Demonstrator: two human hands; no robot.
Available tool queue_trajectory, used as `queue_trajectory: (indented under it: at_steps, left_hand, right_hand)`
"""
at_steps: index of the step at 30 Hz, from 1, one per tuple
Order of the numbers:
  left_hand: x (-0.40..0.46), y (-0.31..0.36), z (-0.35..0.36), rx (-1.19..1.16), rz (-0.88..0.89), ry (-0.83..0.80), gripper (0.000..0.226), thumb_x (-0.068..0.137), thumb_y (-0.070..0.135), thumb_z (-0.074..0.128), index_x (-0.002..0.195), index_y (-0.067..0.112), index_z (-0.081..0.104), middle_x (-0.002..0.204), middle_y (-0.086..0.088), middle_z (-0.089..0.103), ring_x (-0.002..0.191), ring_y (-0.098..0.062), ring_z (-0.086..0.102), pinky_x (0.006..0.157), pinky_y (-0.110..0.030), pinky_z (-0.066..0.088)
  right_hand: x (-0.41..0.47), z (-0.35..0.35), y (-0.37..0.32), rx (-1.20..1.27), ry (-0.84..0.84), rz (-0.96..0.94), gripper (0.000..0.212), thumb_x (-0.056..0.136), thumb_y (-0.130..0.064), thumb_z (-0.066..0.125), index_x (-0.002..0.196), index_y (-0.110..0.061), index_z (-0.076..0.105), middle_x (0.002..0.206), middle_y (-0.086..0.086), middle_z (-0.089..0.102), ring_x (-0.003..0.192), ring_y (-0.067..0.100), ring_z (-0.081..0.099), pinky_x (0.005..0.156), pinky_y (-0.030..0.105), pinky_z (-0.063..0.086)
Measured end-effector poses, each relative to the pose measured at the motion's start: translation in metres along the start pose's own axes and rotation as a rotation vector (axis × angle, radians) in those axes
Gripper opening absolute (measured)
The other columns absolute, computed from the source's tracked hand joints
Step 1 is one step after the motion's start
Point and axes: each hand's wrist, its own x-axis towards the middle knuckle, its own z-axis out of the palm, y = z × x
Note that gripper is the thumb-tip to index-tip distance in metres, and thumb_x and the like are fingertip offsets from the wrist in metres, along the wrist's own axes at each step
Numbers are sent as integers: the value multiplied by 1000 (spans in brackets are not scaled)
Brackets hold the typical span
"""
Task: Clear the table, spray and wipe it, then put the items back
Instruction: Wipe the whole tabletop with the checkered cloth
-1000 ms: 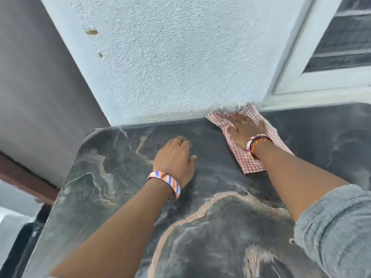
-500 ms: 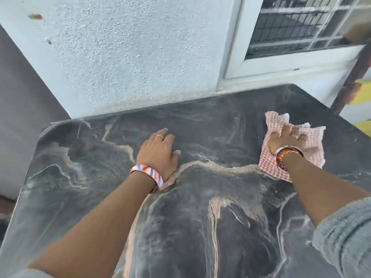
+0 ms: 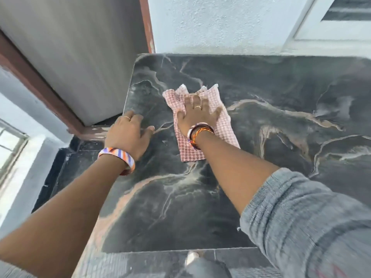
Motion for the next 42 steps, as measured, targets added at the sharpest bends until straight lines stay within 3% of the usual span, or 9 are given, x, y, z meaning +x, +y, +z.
queue_trajectory:
  at_steps: [6, 13, 18, 21, 23, 28, 33, 37, 42]
  left_hand:
    - [-68, -36, -10, -67, -112, 148, 63, 87, 46, 27, 121, 0, 55, 136, -22, 49, 123, -41, 47, 99, -48, 40]
    - [-88, 21, -4, -148, -68, 198, 61, 87, 42, 21, 109, -2, 57, 120, -26, 57, 113, -43, 51, 94, -48, 40]
    - [-89, 92, 14, -153, 56, 133, 65, 86, 46, 17, 111, 2, 58, 123, -22, 57, 116, -40, 50, 95, -46, 41]
    - [-92, 141, 31, -143, 143, 63, 75, 81, 51, 12, 109, -1, 58, 120, -23, 58, 113, -40, 52, 94, -47, 45]
    - [-98, 180, 45, -125, 189, 13, 67, 85, 47, 16, 109, 0, 58, 121, -22, 57, 113, -40, 53, 93, -45, 45]
    - [-122, 277, 80, -22, 395, -104, 73, 81, 52, 16, 121, 5, 54, 135, -14, 51, 124, -34, 47, 101, -40, 39]
    - [-141, 352, 107, 135, 627, -287, 95, 66, 71, 13, 142, 18, 33, 155, -5, 25, 144, -24, 22, 118, -35, 18]
    - [-153, 383, 116, 230, 799, -386, 111, 48, 81, 14, 146, 29, 23, 160, 5, 6, 148, -17, 5, 120, -36, 3]
    - [-153, 388, 120, 188, 734, -308, 101, 58, 75, 2, 143, 27, 30, 158, 5, 15, 147, -16, 12, 119, -35, 7]
  right_hand:
    - [-94, 26, -80, -1, -65, -322, 55, 98, -43, 18, 150, -28, 12, 160, -3, 5, 147, 26, -2, 110, 64, -9]
    - [-160, 25, -42, -100, -140, -494, 56, 98, -43, 17, 151, -26, 5, 160, -7, 6, 148, 19, -5, 111, 62, -10]
    - [-158, 7, 58, 9, -76, -312, 53, 97, -43, 20, 149, -32, 13, 160, -9, 7, 148, 18, 0, 111, 61, -8]
    - [-154, -10, 144, -8, -47, -144, 53, 97, -43, 21, 148, -36, 12, 160, -9, 6, 148, 19, 2, 112, 60, -5]
    - [-155, -25, 209, -17, -34, -20, 53, 97, -43, 21, 148, -37, 10, 160, -11, 4, 148, 18, 1, 112, 60, -4]
    - [-164, -59, 371, 1, 3, 286, 53, 97, -44, 21, 149, -39, 8, 159, -12, -1, 148, 16, -2, 114, 58, -3]
    - [-183, -83, 498, 2, 24, 571, 54, 97, -46, 15, 149, -39, 5, 159, -12, -4, 148, 16, -3, 110, 67, -5]
    - [-208, -91, 548, 54, 62, 754, 54, 97, -45, 15, 150, -36, 6, 160, -9, -2, 148, 19, -2, 108, 70, -5]
    - [-229, -81, 528, 72, 126, 765, 56, 96, -44, 18, 150, -29, 12, 160, -3, 5, 148, 23, 1, 113, 63, -5]
